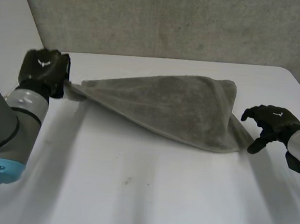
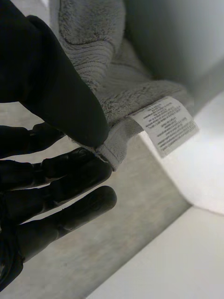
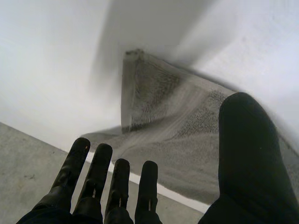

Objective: Fold the laundry

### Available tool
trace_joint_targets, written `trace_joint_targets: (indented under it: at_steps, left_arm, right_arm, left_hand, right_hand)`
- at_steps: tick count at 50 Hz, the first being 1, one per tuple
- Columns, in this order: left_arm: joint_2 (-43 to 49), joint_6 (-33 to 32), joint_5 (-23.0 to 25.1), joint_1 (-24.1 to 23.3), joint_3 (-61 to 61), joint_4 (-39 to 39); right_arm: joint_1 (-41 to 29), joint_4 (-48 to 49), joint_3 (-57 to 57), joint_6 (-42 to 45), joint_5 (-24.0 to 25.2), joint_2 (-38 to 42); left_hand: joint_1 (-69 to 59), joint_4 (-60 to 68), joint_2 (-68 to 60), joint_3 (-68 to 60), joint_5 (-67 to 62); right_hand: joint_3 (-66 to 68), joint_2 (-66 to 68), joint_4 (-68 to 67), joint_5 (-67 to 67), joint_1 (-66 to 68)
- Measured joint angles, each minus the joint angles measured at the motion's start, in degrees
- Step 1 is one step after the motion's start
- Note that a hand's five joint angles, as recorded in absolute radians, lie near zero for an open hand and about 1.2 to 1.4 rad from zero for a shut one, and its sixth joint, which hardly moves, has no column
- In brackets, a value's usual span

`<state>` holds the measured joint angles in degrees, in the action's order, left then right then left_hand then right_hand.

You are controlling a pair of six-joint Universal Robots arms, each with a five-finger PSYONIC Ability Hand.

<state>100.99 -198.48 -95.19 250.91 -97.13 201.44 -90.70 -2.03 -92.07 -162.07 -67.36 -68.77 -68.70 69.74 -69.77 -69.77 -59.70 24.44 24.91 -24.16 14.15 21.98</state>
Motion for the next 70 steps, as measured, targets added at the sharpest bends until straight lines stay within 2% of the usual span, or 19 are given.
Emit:
trace_joint_targets:
  at_steps: [8,19,53,70]
  left_arm:
    - [-1.7,0.1,0.9,-1.1,1.9,-0.5]
    - [-0.5,0.4,0.8,-1.4,1.5,-0.5]
    - [0.4,0.4,0.8,-0.5,0.8,-0.5]
    - [0.8,0.4,0.9,-0.5,0.4,-0.5]
  right_arm:
    - [1.3,2.4,-3.0,4.6,2.0,0.8]
    - [0.9,10.7,-4.5,11.5,1.6,7.0]
    - [-2.2,12.5,4.8,12.5,0.7,16.2]
    - [-3.0,12.4,9.2,12.6,-1.3,19.9]
  left_hand:
    - [0.0,0.0,0.0,0.0,0.0]
    - [0.0,0.0,0.0,0.0,0.0]
    - [0.0,0.0,0.0,0.0,0.0]
    - [0.0,0.0,0.0,0.0,0.0]
  right_hand:
    - [2.4,0.0,-3.0,2.4,0.2]
    - [13.8,13.3,-14.0,12.5,10.7]
    - [18.2,17.5,-18.2,16.7,14.0]
    - [22.9,22.6,-23.3,19.5,17.5]
